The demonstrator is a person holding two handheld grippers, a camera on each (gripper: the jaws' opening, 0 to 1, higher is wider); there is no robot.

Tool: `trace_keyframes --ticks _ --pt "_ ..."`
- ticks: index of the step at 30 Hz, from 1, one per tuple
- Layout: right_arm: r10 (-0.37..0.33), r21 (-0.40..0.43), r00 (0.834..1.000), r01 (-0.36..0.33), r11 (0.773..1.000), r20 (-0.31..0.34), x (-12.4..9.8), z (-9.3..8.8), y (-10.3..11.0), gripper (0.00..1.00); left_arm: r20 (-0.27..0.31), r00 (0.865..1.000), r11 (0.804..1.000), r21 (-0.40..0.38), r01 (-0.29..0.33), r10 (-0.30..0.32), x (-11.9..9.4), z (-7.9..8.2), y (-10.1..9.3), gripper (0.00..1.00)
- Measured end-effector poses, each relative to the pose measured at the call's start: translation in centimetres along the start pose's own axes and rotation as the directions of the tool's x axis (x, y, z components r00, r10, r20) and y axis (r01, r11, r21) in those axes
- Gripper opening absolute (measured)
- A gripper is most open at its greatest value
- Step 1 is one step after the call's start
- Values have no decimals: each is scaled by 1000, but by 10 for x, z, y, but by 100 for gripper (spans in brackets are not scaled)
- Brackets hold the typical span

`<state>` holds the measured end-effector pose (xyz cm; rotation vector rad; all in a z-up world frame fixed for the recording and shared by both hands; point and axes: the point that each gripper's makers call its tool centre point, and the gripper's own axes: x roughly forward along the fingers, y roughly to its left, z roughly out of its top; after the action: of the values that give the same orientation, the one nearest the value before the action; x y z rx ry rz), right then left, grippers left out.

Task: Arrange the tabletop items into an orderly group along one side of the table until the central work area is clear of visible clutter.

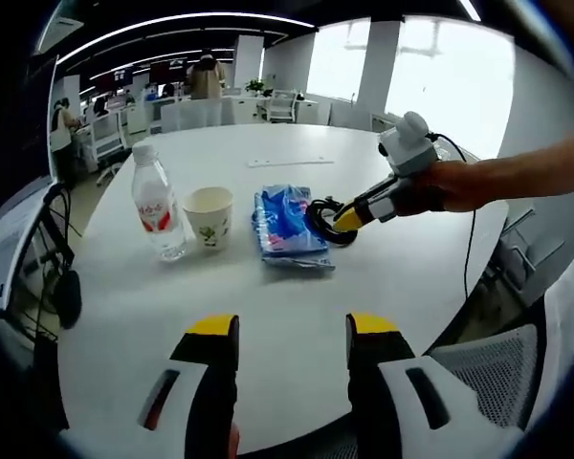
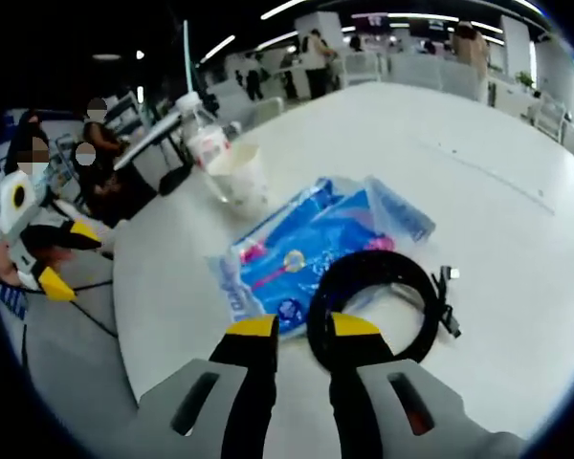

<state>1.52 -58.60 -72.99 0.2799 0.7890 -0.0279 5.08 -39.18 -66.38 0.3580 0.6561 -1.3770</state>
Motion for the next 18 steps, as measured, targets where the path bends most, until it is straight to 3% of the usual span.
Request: trace_keyframes --ticks 18 --pt "4 19 1000 -4 1000 -23 14 0 -1 18 7 1000 1000 -22 -4 5 -3 -1 -2 44"
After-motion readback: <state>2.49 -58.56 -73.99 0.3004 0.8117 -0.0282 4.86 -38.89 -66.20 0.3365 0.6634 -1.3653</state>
